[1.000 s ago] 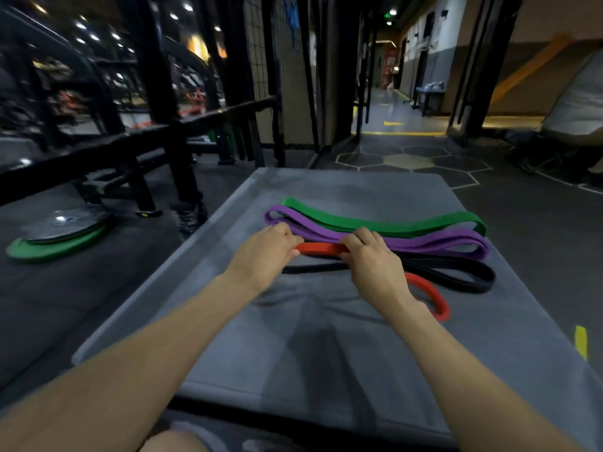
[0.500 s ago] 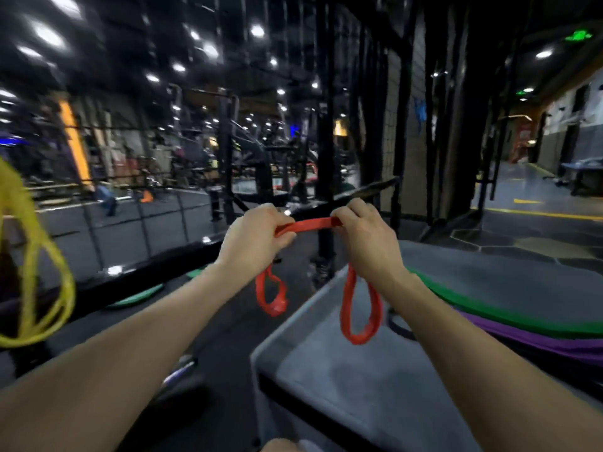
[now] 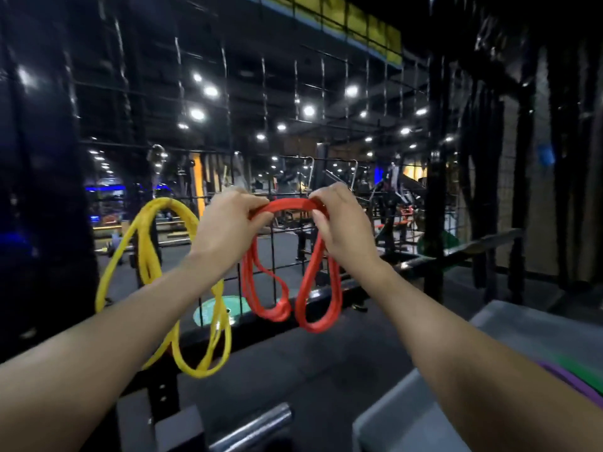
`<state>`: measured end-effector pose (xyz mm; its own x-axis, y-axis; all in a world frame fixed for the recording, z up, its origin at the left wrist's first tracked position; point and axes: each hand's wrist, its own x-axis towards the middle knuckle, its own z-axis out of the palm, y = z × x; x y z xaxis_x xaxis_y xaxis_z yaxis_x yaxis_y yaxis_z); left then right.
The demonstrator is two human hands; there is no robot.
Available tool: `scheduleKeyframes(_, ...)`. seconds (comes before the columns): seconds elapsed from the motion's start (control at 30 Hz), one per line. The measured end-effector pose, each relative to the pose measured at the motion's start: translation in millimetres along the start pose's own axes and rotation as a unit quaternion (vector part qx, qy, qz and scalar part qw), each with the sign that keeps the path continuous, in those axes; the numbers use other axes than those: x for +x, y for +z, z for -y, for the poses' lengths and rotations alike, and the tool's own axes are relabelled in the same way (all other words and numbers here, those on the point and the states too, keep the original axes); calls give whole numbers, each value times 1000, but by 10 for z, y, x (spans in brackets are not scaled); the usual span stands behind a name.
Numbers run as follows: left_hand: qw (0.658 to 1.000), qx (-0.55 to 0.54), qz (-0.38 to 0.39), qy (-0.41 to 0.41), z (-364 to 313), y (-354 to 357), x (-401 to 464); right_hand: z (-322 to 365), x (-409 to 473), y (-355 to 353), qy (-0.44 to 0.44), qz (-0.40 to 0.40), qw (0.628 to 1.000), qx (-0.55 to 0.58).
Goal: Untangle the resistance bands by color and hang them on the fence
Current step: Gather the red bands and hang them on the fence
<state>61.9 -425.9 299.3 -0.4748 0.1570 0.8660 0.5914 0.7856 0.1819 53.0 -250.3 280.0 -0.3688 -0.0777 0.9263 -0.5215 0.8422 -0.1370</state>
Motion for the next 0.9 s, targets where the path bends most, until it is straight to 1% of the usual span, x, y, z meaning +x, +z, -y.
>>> scheduleKeyframes(0.1,998,28,-51,7,139,-145,125,148,278,181,17,-27,999,36)
scheduleKeyframes(0.2,995,32,-95,-7,215,-263,281,256,518,322,25,-48,997,58)
scheduleKeyframes(0.33,991,46,-123,-37,341,-321,430,367,743,435,37,-56,994,90)
scheduleKeyframes(0.47,990,65,-103,-69,427,-291,449,403,823,573,49,-34,994,92)
scheduleKeyframes(0.73,992,93,-28,-83,497,-207,321,327,615,682,50,7,996,75)
scheduleKeyframes(0.9,991,83,1,-104,429,-95,160,242,477,659,55,10,997,54)
